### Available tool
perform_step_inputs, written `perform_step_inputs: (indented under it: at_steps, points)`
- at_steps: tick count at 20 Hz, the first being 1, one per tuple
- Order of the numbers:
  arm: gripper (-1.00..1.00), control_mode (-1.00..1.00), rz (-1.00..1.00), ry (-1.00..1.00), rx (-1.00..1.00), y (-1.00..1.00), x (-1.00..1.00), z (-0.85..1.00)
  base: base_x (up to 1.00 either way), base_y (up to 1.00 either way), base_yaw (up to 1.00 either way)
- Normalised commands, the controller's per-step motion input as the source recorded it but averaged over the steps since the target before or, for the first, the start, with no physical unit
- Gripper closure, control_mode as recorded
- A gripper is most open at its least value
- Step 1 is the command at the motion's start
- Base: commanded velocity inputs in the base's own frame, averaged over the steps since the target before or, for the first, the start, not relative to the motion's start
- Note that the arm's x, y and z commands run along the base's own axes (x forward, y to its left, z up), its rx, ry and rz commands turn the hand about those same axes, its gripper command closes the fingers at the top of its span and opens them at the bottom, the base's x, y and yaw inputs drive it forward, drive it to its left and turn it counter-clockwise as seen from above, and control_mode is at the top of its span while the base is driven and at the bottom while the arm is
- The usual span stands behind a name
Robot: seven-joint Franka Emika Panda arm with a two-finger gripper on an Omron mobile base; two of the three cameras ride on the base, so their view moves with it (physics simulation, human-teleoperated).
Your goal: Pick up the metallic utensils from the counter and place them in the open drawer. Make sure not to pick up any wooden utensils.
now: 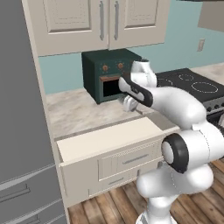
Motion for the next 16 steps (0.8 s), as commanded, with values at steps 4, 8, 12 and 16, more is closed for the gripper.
perform_step_inputs:
  at_steps: [4,8,12,16]
  points:
    - [1.0,-1.0,0.14,0.15,-0.03,0.02,0.07,-0.39,0.0,0.0,0.0]
    - [1.0,-1.0,0.01,0.0,0.0,0.0,0.0,-0.45,0.0,0.0,0.0]
    - [1.0,-1.0,0.0,-0.15,0.0,0.0,0.0,-0.5,0.0,0.0,0.0]
    - [1.0,-1.0,0.0,-0.21,0.0,0.0,0.0,-0.67,0.0,0.0,0.0]
